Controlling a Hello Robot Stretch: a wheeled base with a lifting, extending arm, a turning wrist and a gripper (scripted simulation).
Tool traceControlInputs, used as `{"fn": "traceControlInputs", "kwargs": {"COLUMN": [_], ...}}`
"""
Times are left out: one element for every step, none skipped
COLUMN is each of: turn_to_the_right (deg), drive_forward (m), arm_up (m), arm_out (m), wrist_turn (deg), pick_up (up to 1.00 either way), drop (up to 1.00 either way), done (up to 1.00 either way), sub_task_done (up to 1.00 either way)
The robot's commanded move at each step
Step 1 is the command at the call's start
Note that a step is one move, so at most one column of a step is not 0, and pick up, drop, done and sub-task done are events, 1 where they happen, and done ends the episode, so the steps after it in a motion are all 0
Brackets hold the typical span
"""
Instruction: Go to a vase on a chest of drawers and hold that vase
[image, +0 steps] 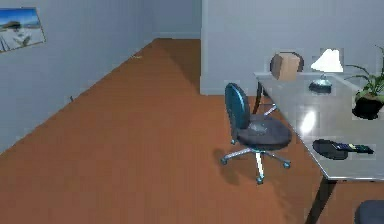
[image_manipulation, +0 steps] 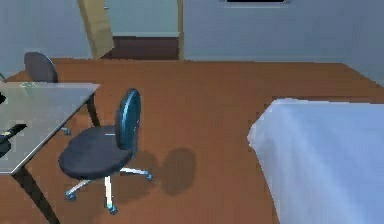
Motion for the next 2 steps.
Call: {"fn": "traceControlInputs", "kwargs": {"turn_to_the_right": [-45.0, -33.0], "drive_forward": [0.00, 0.00], "arm_up": [0.00, 0.00], "arm_out": [0.00, 0.00], "wrist_turn": [0.0, 0.0], "pick_up": [0.00, 0.00], "drop": [0.00, 0.00], "done": [0.00, 0.00], "sub_task_done": [0.00, 0.00]}}
